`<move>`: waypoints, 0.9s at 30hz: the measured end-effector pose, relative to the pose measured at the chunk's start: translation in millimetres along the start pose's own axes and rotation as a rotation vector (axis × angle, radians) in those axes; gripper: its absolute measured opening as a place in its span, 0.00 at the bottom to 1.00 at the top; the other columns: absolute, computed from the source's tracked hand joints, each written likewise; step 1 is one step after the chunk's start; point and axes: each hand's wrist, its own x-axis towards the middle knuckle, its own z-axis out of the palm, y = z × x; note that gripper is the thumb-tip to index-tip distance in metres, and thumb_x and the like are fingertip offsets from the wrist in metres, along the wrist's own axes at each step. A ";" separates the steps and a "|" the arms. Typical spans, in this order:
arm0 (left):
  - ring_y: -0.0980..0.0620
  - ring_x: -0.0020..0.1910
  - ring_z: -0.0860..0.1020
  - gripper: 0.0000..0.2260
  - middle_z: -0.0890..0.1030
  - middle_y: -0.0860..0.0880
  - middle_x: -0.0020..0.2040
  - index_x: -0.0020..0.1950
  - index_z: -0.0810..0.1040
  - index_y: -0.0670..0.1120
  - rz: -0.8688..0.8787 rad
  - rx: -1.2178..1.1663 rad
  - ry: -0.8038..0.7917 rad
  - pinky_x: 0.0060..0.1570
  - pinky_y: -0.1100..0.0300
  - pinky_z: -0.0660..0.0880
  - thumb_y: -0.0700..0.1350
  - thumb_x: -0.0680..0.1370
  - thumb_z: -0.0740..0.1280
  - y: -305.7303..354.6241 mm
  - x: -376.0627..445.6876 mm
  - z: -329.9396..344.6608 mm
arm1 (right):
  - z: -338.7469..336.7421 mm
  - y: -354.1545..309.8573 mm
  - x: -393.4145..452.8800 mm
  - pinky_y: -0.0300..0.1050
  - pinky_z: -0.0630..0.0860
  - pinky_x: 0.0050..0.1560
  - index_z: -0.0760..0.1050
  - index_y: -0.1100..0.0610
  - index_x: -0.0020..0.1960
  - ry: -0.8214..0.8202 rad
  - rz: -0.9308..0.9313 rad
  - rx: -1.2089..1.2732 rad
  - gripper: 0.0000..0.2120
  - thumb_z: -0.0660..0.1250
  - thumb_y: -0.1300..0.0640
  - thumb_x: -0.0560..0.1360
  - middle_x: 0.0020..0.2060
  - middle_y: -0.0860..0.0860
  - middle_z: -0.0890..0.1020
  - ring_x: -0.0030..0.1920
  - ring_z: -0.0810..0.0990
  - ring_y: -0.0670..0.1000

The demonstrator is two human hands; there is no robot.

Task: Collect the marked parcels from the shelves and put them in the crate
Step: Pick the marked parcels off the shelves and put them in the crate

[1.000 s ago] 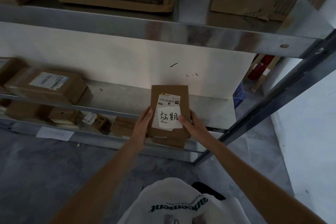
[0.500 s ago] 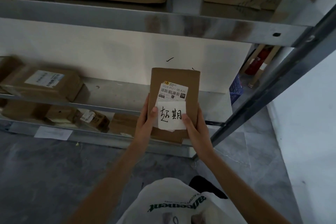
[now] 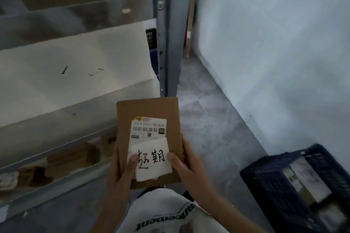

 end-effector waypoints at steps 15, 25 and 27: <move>0.45 0.54 0.82 0.27 0.82 0.49 0.58 0.70 0.66 0.62 -0.142 0.394 -0.720 0.50 0.39 0.78 0.55 0.73 0.70 -95.4 -38.4 208.2 | -184.9 41.2 -140.3 0.45 0.81 0.53 0.61 0.43 0.74 0.741 0.065 0.199 0.28 0.66 0.52 0.76 0.61 0.42 0.80 0.57 0.81 0.44; 0.46 0.57 0.81 0.27 0.80 0.48 0.62 0.74 0.63 0.56 -0.223 0.489 -1.162 0.51 0.43 0.79 0.49 0.76 0.66 -150.7 -89.9 346.4 | -281.4 78.2 -205.9 0.36 0.79 0.50 0.59 0.46 0.76 1.122 0.114 0.371 0.30 0.66 0.53 0.77 0.63 0.43 0.78 0.56 0.80 0.39; 0.49 0.56 0.81 0.28 0.80 0.49 0.62 0.74 0.62 0.56 -0.250 0.518 -1.196 0.48 0.48 0.81 0.49 0.75 0.66 -160.8 -89.5 371.8 | -298.9 82.4 -205.4 0.34 0.79 0.48 0.60 0.47 0.76 1.184 0.119 0.402 0.30 0.67 0.54 0.77 0.62 0.43 0.79 0.56 0.80 0.39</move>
